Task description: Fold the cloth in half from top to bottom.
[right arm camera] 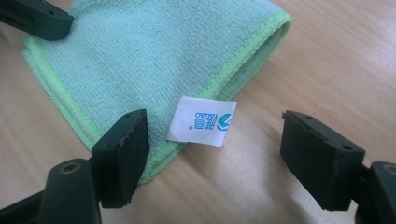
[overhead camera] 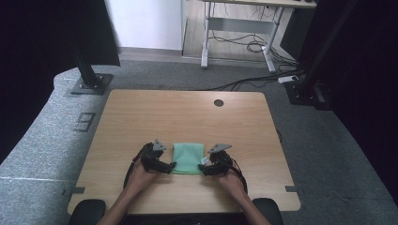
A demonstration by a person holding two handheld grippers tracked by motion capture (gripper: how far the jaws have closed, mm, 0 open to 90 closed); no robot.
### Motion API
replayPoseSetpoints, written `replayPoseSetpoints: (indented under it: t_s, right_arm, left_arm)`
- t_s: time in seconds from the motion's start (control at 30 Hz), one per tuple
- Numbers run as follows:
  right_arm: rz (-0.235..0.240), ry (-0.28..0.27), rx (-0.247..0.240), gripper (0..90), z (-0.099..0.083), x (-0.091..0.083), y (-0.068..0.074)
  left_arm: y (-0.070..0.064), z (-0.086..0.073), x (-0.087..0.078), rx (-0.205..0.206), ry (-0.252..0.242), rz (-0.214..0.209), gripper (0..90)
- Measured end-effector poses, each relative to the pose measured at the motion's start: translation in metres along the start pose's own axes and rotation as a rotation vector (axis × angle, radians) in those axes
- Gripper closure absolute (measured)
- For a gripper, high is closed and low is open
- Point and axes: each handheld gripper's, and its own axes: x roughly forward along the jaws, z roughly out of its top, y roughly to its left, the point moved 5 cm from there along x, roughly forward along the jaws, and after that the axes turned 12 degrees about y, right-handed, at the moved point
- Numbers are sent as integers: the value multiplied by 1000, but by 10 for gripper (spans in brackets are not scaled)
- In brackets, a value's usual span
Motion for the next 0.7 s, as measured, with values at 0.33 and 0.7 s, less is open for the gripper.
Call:
replayPoseSetpoints:
  t_s: [0.33,0.7]
  right_arm:
    - [-21,-13,51,196,13,9,-21]
    - [-46,-32,83,168,26,18,-42]
  left_arm:
    - [16,18,11,-40,10,-9,0]
    - [30,33,20,-63,9,3,0]
